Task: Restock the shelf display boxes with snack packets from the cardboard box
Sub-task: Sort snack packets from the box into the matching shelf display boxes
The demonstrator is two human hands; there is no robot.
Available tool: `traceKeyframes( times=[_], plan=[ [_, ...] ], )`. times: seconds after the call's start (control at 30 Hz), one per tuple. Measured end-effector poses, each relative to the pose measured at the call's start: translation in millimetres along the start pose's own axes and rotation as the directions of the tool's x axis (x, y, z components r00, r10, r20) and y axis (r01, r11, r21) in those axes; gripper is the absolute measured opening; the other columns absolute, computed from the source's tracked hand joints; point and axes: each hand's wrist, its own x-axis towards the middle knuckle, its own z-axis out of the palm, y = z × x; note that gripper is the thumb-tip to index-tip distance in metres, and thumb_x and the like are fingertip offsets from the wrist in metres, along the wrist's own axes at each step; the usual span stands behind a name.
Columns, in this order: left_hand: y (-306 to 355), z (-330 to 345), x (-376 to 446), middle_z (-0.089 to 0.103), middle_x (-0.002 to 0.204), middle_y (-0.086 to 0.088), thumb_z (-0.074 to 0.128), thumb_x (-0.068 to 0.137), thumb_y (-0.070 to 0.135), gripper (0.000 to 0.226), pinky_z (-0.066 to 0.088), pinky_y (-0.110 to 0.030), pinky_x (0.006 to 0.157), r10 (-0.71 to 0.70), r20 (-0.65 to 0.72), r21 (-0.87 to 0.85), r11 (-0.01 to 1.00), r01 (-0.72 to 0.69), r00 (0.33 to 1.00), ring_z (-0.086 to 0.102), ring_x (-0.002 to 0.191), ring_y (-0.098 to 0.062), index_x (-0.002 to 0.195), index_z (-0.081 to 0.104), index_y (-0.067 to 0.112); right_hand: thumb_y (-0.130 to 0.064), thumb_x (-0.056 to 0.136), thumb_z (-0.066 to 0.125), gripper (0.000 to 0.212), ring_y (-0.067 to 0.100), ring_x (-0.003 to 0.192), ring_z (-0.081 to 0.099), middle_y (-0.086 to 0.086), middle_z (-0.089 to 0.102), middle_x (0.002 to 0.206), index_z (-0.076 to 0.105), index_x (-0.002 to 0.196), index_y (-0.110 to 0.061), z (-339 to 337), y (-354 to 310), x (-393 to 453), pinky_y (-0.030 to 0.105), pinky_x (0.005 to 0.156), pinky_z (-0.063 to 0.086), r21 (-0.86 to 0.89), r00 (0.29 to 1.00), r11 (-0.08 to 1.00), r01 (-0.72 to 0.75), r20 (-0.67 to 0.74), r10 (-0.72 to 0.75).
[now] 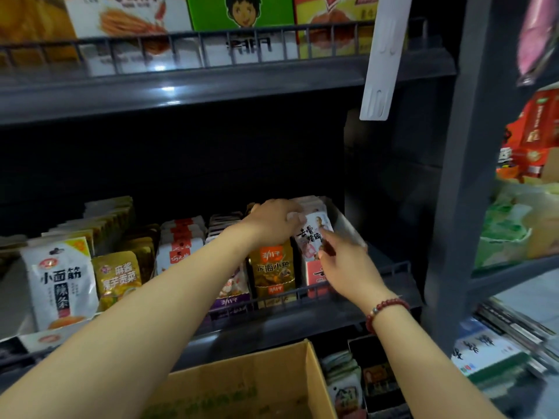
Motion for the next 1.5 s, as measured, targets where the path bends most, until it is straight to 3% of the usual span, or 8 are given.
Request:
traceKeyframes(
  times=[0.07,0.13,0.23,0.43,0.73,1.03,1.23,1.5],
  plan=[
    [-7,-3,-19,0.037,0.153,-0.002,0.044,0.098,0.051,0.057,0.034,-0.039,0.112,-0.038,0.087,-0.034,0.999,0.041,0.996,0.037,0.139,-0.024,0.148,0.036,0.026,-0.020,0.097,0.046,0.046,0.012,0.108,0.054,-0.001,0.052,0.137,0.040,0.143,-0.025,5,-5,-16,0.030,0.093,0.046,0.003,0.994,0.995,0.098,-0.038,-0.098],
    [-17,-4,-37,0.027,0.158,-0.001,0.055,0.090,0.056,0.077,0.029,-0.035,0.112,-0.056,0.200,0.038,0.998,0.049,0.978,0.030,0.143,-0.023,0.153,0.023,0.025,-0.020,0.097,0.048,0.046,0.012,0.134,0.037,-0.004,0.042,0.147,0.042,0.142,-0.025,11,-13,-29,0.033,0.115,0.026,-0.025,0.986,0.987,0.160,-0.047,-0.161],
    [-30,2,-49,0.016,0.162,-0.002,0.068,0.081,0.055,0.101,0.023,-0.033,0.115,-0.059,0.205,0.255,0.967,0.005,0.977,0.020,0.146,-0.022,0.155,0.008,0.023,-0.025,0.098,0.047,0.048,0.010,0.142,0.021,-0.008,0.032,0.152,0.036,0.145,-0.028,22,-19,-44,0.027,0.117,0.008,-0.038,0.985,0.985,0.170,-0.006,-0.170],
    [-33,7,-35,0.018,0.159,-0.005,0.065,0.085,0.051,0.095,0.018,-0.039,0.117,-0.087,0.135,0.319,0.947,0.040,0.987,0.015,0.146,-0.025,0.155,0.009,0.019,-0.034,0.098,0.034,0.047,0.012,0.145,0.003,-0.013,0.022,0.156,0.033,0.145,-0.038,50,-10,-52,0.031,0.115,-0.010,-0.156,0.976,0.964,0.216,0.012,-0.217],
    [-31,-2,-18,0.018,0.155,-0.004,0.078,0.073,0.049,0.102,0.027,-0.044,0.114,-0.176,0.210,0.336,0.937,0.098,0.962,0.017,0.144,-0.029,0.151,0.018,0.024,-0.038,0.086,0.030,0.047,0.015,0.120,0.029,-0.013,0.057,0.127,0.059,0.123,-0.034,69,0,-53,0.043,0.106,0.026,-0.270,0.980,0.944,0.188,-0.014,-0.199],
    [-24,-1,-3,0.018,0.160,-0.007,0.082,0.061,0.058,0.122,0.028,-0.044,0.113,-0.268,0.312,0.383,0.913,0.137,0.911,0.019,0.145,-0.030,0.154,0.012,0.020,-0.025,0.097,0.042,0.042,0.011,0.130,0.023,-0.018,0.038,0.144,0.040,0.138,-0.035,67,0,-50,0.032,0.110,0.018,-0.136,0.977,0.968,0.211,0.031,-0.209],
    [-30,4,-6,0.040,0.149,-0.002,0.088,0.064,0.039,0.111,0.040,-0.036,0.105,-0.138,0.271,0.301,0.952,0.052,0.953,0.042,0.133,-0.025,0.151,0.020,0.024,-0.026,0.098,0.041,0.041,0.012,0.132,0.023,-0.019,0.035,0.145,0.038,0.137,-0.037,66,2,-49,0.034,0.111,0.017,-0.145,0.979,0.968,0.204,0.059,-0.197],
    [-34,2,-9,0.022,0.156,-0.003,0.088,0.063,0.038,0.120,0.037,-0.043,0.108,-0.134,0.278,0.267,0.962,0.058,0.951,0.032,0.140,-0.029,0.153,0.007,0.033,-0.025,0.096,0.045,0.042,0.012,0.132,0.025,-0.018,0.036,0.144,0.040,0.136,-0.036,63,-2,-49,0.035,0.111,0.016,-0.106,0.979,0.974,0.200,0.063,-0.194]
  ],
)
